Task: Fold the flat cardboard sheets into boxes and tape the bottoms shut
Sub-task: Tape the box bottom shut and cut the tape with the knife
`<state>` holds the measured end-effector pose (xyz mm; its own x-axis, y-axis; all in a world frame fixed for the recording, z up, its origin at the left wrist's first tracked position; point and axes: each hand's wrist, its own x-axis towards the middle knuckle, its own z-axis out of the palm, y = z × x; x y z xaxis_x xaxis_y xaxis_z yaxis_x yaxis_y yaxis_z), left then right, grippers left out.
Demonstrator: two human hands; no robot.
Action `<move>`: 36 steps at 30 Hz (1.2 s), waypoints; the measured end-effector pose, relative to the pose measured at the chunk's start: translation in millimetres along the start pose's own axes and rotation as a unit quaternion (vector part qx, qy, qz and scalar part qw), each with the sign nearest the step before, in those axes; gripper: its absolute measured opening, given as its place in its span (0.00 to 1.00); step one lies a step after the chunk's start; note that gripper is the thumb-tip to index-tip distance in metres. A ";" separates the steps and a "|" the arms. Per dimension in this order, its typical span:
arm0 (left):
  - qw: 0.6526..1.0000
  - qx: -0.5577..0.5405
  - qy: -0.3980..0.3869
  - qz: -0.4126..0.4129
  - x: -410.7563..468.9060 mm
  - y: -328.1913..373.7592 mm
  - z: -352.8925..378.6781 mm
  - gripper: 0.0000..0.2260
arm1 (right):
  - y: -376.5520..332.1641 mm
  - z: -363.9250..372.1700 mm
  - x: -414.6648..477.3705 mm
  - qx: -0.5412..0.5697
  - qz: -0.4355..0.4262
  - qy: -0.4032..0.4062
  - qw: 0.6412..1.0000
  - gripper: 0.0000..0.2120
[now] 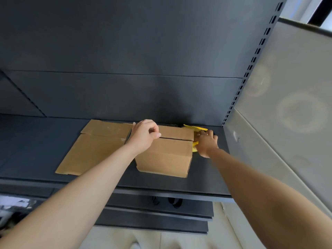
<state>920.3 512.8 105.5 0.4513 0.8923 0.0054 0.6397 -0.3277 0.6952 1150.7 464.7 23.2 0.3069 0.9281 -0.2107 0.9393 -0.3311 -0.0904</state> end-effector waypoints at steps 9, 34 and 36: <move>0.999 -0.012 -0.022 -0.022 6.3 -5.3 -3.5 0.12 | 19.9 -108.1 -26.3 0.361 0.023 0.029 0.932 0.12; 0.967 -0.247 0.065 0.010 -5.3 9.3 -37.8 0.07 | -105.2 -158.8 -59.0 0.283 0.011 0.001 0.959 0.37; 0.954 -0.296 0.036 0.012 -10.0 22.4 -42.9 0.11 | -109.4 -158.3 -56.4 0.274 0.012 0.016 0.961 0.36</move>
<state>903.4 509.9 151.8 0.4045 0.9125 0.0615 0.1560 -0.1350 0.9785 1055.0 475.5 199.1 0.3407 0.9206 -0.1907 0.7119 -0.3851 -0.5873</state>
